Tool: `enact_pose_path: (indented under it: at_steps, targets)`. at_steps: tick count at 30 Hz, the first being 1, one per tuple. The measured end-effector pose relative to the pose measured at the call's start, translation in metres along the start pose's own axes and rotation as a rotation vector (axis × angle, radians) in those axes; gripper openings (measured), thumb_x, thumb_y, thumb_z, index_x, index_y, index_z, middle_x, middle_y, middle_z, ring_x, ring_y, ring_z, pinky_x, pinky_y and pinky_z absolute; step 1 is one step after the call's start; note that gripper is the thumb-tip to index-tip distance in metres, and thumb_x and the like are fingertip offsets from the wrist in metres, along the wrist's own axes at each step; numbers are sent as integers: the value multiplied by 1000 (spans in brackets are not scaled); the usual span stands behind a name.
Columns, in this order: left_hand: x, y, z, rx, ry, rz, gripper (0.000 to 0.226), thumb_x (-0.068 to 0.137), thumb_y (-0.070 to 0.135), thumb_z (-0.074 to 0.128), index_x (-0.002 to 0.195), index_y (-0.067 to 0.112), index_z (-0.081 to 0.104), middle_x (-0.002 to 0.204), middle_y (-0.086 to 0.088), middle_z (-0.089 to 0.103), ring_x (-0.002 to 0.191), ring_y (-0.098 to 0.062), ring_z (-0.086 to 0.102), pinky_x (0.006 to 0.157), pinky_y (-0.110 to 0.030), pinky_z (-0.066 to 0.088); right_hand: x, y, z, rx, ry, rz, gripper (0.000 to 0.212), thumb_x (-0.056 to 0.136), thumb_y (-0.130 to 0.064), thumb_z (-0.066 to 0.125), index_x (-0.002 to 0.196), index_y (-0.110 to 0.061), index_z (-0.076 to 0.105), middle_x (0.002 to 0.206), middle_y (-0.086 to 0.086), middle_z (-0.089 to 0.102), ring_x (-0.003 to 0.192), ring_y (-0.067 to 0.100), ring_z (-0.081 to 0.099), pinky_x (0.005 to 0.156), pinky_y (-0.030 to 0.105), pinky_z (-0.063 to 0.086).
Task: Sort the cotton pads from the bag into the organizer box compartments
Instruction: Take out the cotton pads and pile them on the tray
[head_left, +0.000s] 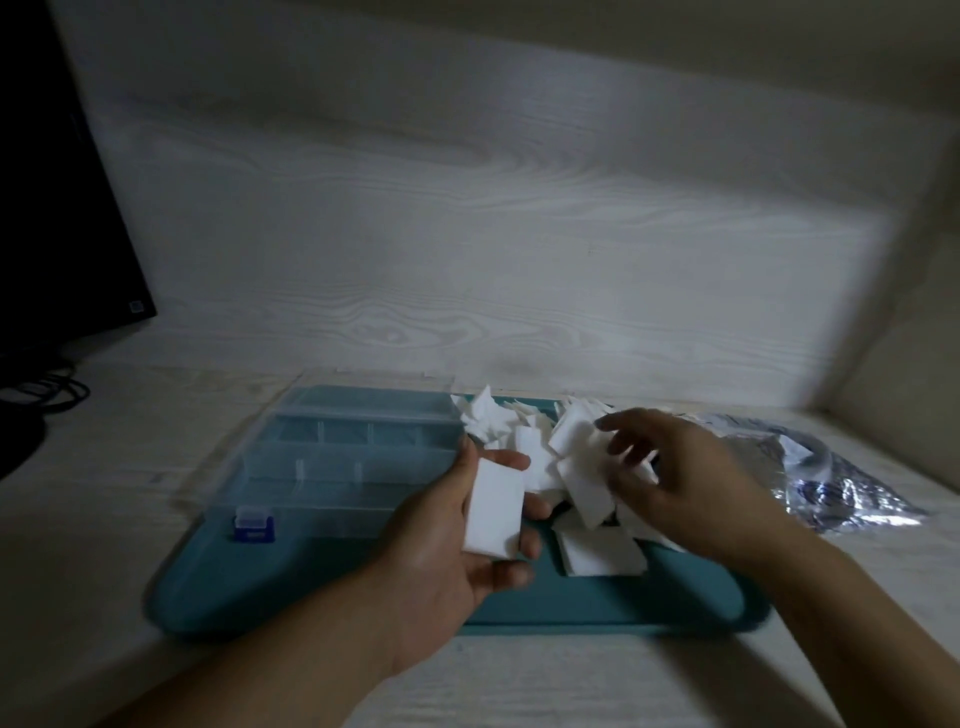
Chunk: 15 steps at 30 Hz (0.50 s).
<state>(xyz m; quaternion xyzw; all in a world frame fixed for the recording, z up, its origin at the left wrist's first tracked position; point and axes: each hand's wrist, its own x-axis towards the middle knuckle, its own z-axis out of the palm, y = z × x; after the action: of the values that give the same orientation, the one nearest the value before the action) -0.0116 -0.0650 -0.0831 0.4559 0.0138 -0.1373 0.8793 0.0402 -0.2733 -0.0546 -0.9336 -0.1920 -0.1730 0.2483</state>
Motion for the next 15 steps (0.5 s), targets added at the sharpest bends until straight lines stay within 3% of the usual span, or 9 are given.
enact_pose_path:
  at_steps: [2,4,7,9,12,14,15]
  targets:
    - [0,-1,0,6,23,5,42,99,46,41,103,11,63,74,-16,65,46,-19,50,37,-19,33,-3,-2,8,-64,-126,-60,52,85,-30,69,134,-33,51,116,-12,56,96,4,55,82,21,47]
    - [0,-1,1,25,39,13,41,99,46,41,101,11,63,73,-16,65,46,-19,49,35,-19,31,-5,-5,16,-143,-162,-109,58,87,-33,67,140,-36,44,121,-12,48,99,7,49,83,19,40]
    - [0,-1,1,42,53,17,42,100,46,40,101,11,63,74,-16,64,47,-20,49,36,-20,32,-4,-8,21,-168,-119,-102,44,89,-26,67,131,-33,56,112,-12,50,99,12,55,78,15,35]
    - [0,-1,1,46,52,15,44,100,46,40,105,10,64,75,-17,64,48,-20,49,38,-21,34,-2,-9,17,-120,-61,-106,32,88,-17,68,118,-28,67,105,-11,59,95,6,60,73,8,35]
    - [0,-2,1,41,43,25,46,99,45,40,111,8,64,75,-17,65,49,-20,51,41,-23,37,0,-13,3,190,41,-42,25,84,-7,74,97,-28,73,85,-12,69,71,-9,59,68,7,43]
    - [0,-2,2,34,16,37,47,94,45,43,114,7,63,77,-17,65,52,-22,53,45,-26,39,1,-21,-8,585,66,19,23,75,-7,79,89,-24,75,80,8,71,65,5,59,62,24,52]
    - [0,-2,2,38,-11,35,50,89,45,46,116,7,63,79,-18,66,54,-23,54,47,-28,41,0,-27,-11,753,57,43,21,69,-8,80,87,-19,75,78,14,70,63,13,58,56,27,50]
